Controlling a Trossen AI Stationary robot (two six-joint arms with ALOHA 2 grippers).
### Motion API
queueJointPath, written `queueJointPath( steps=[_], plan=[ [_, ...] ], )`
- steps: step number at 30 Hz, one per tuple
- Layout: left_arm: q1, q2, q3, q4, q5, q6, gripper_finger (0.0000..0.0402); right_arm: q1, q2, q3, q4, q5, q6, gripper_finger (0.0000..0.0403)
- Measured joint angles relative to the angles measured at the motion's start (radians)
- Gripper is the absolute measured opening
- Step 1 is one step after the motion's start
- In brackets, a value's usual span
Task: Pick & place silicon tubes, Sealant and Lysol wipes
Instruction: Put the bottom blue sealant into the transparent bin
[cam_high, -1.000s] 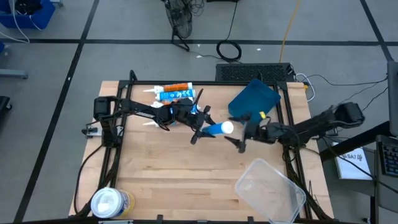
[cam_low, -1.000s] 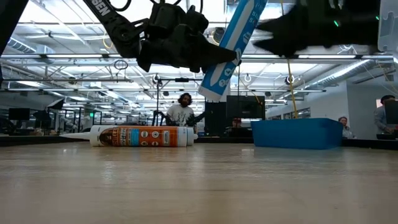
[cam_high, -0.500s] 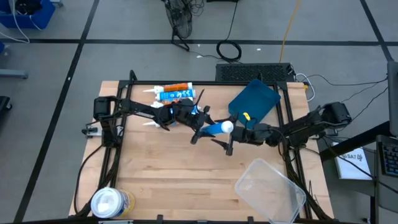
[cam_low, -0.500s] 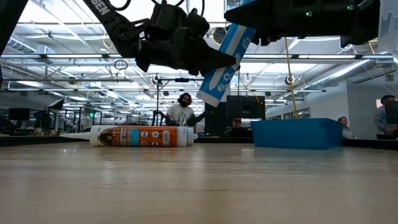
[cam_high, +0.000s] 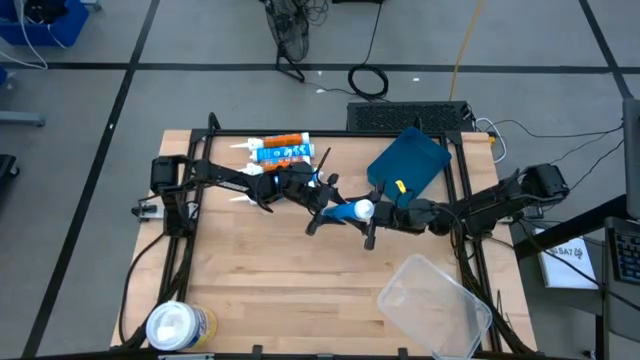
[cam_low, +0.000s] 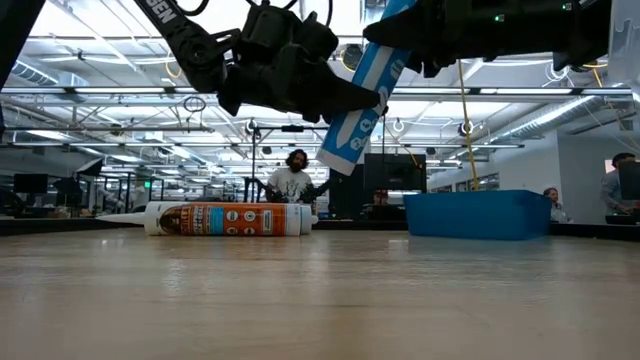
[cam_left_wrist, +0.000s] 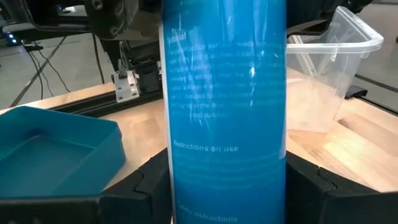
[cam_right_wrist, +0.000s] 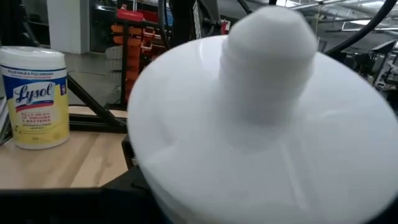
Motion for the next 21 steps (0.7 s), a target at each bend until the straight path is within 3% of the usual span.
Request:
queueJointPath(
  steps=[7, 9, 12, 14, 17, 21],
  plan=[
    [-0.001, -0.006, 0.005, 0.019, -0.004, -0.05, 0.0213, 0.029, -0.068, 0.0, -0.003, -0.006, -0.035, 0.0198],
    [-0.005, -0.007, 0.006, 0.02, -0.019, -0.094, 0.0252, 0.039, -0.118, -0.001, -0.034, 0.004, -0.073, 0.0198],
    [-0.003, -0.004, 0.0, -0.006, -0.021, -0.161, 0.0353, 0.049, -0.194, -0.003, -0.089, 0.001, -0.083, 0.0198],
    [-0.007, -0.003, -0.001, -0.015, -0.018, -0.194, 0.0381, 0.059, -0.24, -0.001, -0.132, 0.007, -0.083, 0.0198],
    [-0.008, -0.006, 0.001, -0.01, -0.011, -0.237, 0.0347, 0.095, -0.299, 0.042, -0.253, 0.009, -0.085, 0.0198],
    [-0.004, -0.006, 0.001, -0.011, -0.001, -0.231, 0.0288, 0.17, -0.332, 0.199, -0.517, 0.02, -0.09, 0.0198]
  ],
)
